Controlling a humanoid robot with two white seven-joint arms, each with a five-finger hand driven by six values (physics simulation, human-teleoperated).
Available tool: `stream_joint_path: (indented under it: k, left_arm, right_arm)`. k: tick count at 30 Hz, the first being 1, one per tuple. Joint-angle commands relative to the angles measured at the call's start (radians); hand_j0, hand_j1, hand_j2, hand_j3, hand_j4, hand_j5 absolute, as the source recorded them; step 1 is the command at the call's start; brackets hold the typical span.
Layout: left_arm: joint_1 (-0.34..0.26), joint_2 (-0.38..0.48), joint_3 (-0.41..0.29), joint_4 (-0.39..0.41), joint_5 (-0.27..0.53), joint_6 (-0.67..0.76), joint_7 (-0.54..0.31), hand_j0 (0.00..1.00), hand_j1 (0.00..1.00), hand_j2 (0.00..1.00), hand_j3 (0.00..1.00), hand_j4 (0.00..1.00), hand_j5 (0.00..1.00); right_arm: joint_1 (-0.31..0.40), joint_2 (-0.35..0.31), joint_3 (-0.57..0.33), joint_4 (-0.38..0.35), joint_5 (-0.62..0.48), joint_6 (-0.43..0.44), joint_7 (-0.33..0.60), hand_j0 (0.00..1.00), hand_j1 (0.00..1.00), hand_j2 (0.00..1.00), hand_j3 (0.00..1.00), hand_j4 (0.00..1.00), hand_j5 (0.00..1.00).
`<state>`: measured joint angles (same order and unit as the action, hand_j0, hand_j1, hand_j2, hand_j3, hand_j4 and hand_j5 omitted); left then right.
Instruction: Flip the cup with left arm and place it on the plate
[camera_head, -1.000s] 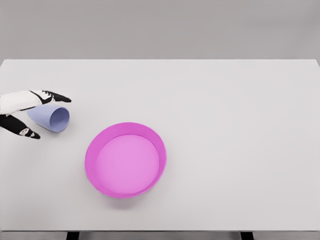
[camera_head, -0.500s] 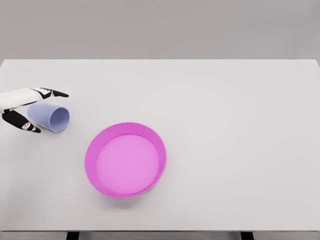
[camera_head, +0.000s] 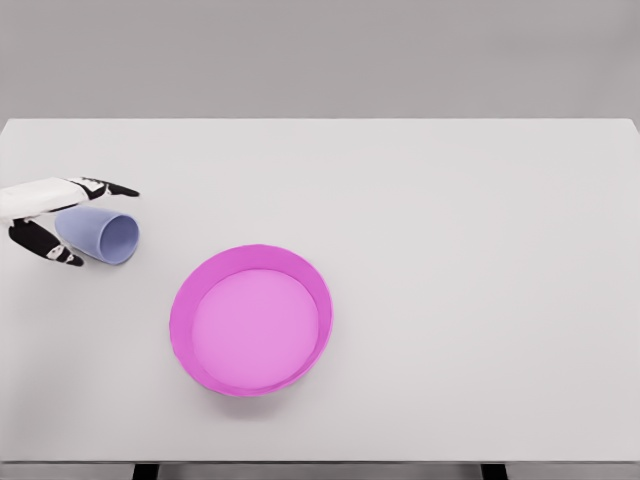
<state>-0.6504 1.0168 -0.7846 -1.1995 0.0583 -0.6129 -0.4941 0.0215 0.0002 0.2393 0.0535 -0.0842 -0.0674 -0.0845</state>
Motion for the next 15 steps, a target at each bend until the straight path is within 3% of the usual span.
stream_joint_path:
  k: [1,7,15]
  left_arm:
    - [-0.002,-0.015,0.001,0.038,0.005,0.002,0.002,1.0,1.0,1.0,1.0,1.0,1.0]
    - [-0.008,-0.046,-0.012,0.052,-0.038,0.002,0.002,1.0,1.0,1.0,1.0,1.0,1.0]
    - [-0.006,-0.053,-0.015,0.063,-0.038,0.013,0.0,1.0,1.0,1.0,1.0,1.0,1.0]
  right_arm:
    - [0.0,0.0,0.0,0.0,0.0,0.0,0.0,1.0,1.0,1.0,1.0,1.0,1.0]
    - [0.0,0.0,0.0,0.0,0.0,0.0,0.0,1.0,1.0,1.0,1.0,1.0,1.0]
    - [0.0,0.0,0.0,0.0,0.0,0.0,0.0,1.0,1.0,1.0,1.0,1.0,1.0]
